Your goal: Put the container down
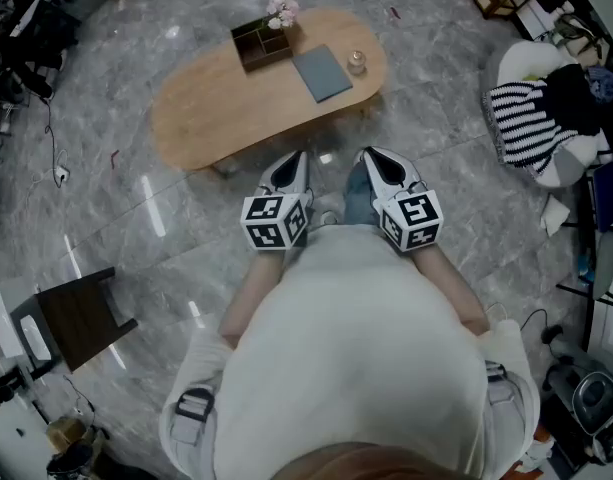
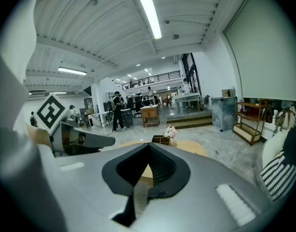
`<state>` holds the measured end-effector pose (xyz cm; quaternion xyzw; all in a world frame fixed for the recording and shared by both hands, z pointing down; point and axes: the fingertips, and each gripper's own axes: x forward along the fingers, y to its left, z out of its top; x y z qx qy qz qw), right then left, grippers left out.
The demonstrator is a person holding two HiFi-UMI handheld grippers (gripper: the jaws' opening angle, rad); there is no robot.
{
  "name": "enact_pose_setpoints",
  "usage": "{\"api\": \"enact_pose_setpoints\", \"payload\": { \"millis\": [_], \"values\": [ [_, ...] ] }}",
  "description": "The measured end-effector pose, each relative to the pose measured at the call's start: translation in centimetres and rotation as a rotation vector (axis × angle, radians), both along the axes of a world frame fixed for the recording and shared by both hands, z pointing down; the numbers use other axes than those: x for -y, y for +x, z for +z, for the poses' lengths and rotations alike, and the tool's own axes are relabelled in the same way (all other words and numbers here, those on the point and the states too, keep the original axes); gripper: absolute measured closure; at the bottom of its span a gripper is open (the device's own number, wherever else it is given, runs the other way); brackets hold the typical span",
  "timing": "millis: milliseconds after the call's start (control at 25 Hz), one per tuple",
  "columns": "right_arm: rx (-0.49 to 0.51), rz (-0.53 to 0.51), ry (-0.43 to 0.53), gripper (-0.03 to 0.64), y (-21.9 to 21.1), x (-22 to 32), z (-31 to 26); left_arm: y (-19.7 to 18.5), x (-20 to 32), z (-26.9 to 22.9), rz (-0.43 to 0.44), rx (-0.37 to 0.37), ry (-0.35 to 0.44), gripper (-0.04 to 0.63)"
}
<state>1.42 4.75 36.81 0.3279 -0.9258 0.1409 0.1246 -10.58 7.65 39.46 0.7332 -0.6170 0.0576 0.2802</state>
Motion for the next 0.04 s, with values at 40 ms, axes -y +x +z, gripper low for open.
{"api": "enact_pose_setpoints", "payload": {
  "millis": [40],
  "values": [
    [-0.001,0.0,-0.001,0.62,-0.11,0.05,0.0,-0.12,0.04,0.0,-0.002,-0.003,-0.001,0.595]
  ]
}}
